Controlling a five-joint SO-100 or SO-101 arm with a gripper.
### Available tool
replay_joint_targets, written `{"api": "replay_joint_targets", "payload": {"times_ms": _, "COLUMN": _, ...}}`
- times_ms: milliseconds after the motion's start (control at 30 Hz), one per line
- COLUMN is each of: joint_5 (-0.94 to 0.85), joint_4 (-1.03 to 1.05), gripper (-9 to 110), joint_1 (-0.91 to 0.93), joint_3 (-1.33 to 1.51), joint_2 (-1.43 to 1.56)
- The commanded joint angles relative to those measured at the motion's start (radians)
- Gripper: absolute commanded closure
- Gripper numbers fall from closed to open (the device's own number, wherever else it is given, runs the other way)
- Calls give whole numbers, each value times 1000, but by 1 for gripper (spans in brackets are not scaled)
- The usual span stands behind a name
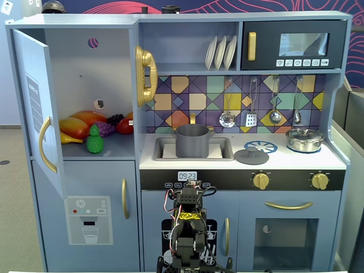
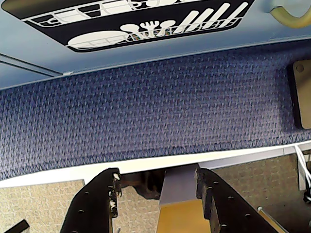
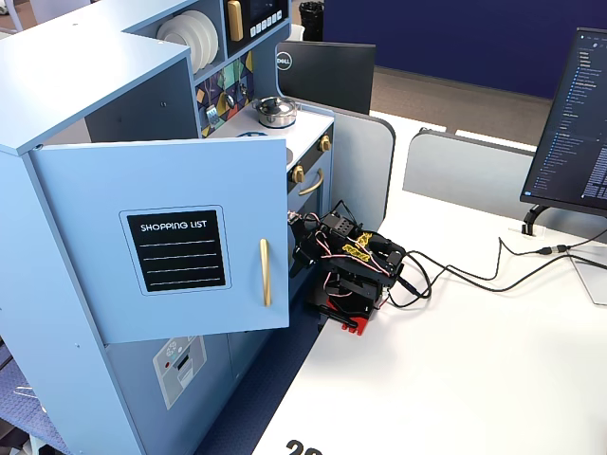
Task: Pick up the green pineapple from the left cabinet and place it in the gray recipient
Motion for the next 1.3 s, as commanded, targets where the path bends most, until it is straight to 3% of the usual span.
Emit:
{"api": "replay_joint_targets", "payload": {"times_ms": 0, "joint_5": 28, "joint_4": 173, "gripper": 101, "joint_1": 11, "joint_3": 0, "joint_2": -8}}
{"api": "replay_joint_targets", "payload": {"times_ms": 333, "joint_5": 28, "joint_4": 173, "gripper": 101, "joint_1": -21, "joint_3": 0, "joint_2": -8}}
{"api": "replay_joint_targets", "payload": {"times_ms": 533, "joint_5": 81, "joint_4": 141, "gripper": 101, "joint_1": -281, "joint_3": 2, "joint_2": -9}}
{"api": "replay_joint_targets", "payload": {"times_ms": 700, "joint_5": 275, "joint_4": -126, "gripper": 101, "joint_1": -676, "joint_3": 0, "joint_2": 57}}
{"api": "replay_joint_targets", "payload": {"times_ms": 800, "joint_5": 291, "joint_4": -393, "gripper": 101, "joint_1": -850, "joint_3": 0, "joint_2": 71}}
{"api": "replay_joint_targets", "payload": {"times_ms": 1067, "joint_5": 235, "joint_4": -1184, "gripper": 101, "joint_1": -991, "joint_3": -2, "joint_2": -94}}
{"api": "replay_joint_targets", "payload": {"times_ms": 1167, "joint_5": 166, "joint_4": -1321, "gripper": 101, "joint_1": -1026, "joint_3": -11, "joint_2": -179}}
{"api": "replay_joint_targets", "payload": {"times_ms": 1267, "joint_5": 169, "joint_4": -1312, "gripper": 101, "joint_1": -1014, "joint_3": -94, "joint_2": -252}}
